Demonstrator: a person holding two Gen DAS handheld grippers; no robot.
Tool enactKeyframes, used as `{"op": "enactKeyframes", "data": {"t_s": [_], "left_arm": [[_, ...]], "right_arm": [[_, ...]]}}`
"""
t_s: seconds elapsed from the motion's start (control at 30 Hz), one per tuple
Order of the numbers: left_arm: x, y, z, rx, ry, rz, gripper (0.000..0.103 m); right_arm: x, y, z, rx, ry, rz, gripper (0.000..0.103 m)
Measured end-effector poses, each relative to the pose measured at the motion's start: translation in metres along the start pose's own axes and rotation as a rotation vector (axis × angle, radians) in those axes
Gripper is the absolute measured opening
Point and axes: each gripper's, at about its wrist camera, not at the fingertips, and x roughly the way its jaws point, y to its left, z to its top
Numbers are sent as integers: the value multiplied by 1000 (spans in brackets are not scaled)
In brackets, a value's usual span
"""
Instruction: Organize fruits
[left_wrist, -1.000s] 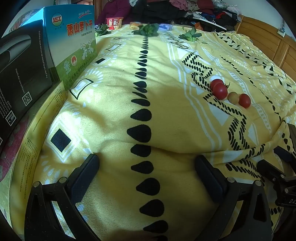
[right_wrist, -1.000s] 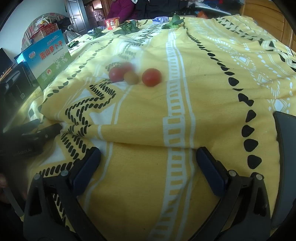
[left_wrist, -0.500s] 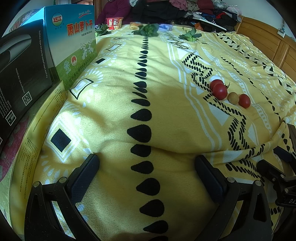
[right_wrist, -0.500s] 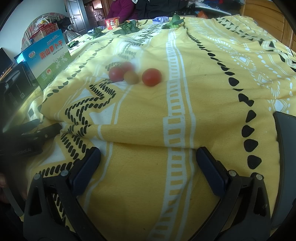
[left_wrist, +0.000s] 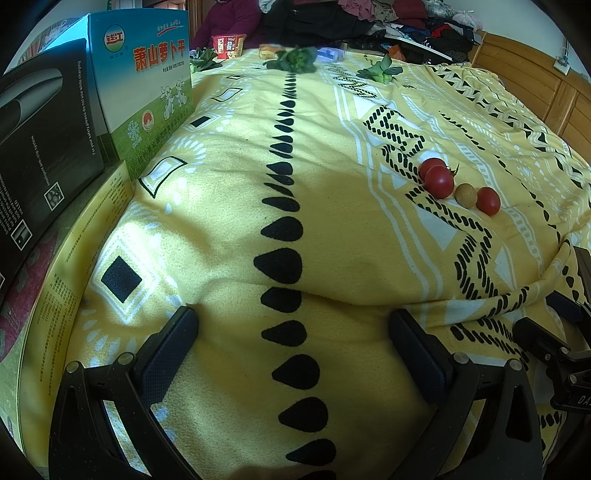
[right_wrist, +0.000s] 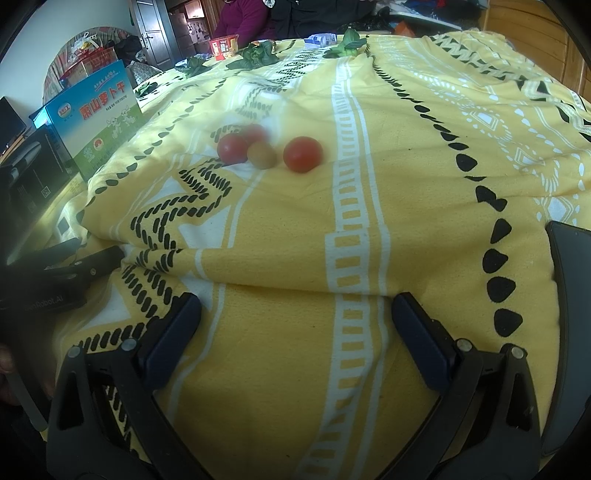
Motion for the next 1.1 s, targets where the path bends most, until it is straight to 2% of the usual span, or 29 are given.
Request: {"op": "enactKeyframes", "data": {"t_s": [1.1], "left_arm": [[-1,1,2,3,2,5,103]], "right_arm": [[-1,0,1,-1,1,0,103]]}}
